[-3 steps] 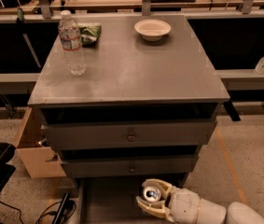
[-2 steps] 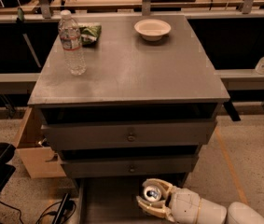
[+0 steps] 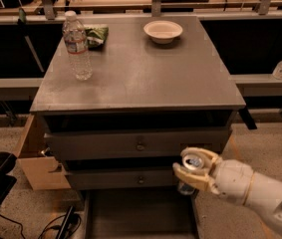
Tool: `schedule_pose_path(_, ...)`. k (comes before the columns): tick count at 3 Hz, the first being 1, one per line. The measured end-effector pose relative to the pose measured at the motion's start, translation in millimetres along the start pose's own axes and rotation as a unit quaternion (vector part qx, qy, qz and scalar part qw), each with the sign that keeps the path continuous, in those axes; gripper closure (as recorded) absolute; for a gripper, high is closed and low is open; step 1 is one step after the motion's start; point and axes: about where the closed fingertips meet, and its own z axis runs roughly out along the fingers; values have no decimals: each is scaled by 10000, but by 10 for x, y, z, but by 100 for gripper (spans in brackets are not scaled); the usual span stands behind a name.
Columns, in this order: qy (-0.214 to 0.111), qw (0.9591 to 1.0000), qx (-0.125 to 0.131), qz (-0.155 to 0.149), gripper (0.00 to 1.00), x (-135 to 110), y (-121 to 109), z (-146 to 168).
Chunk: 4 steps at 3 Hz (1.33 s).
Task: Pick redbull can from bottom drawer and place on counter
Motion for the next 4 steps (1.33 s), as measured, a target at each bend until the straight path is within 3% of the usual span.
schedule_pose_path(1,108,9988,474,26,100,-1049,-744,-213)
schedule_pose_path(3,-230,9957,890,106,100,-1965,-1805,-145)
schedule_pose_path(4,-454,9955,833,79,100,-2210,-2248,109)
